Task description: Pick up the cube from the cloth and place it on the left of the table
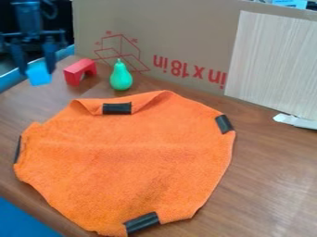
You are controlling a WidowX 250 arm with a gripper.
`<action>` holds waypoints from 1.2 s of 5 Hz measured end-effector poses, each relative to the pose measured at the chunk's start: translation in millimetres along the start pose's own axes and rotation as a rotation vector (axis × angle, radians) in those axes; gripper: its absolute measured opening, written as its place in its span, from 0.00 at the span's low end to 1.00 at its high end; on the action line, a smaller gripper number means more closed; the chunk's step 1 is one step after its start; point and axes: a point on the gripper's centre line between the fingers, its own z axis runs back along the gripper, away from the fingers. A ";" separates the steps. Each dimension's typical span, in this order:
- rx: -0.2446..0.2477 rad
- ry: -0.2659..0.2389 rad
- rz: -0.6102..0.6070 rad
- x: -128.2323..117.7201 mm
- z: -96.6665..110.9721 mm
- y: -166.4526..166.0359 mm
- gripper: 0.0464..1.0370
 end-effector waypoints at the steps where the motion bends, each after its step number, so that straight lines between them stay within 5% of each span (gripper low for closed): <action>1: -0.020 -0.014 0.087 16.1 -2.8 23.3 0.58; 3: -0.009 0.039 0.130 16.3 -33.4 63.4 0.58; 6: 0.026 0.093 0.126 6.7 -60.6 73.7 0.62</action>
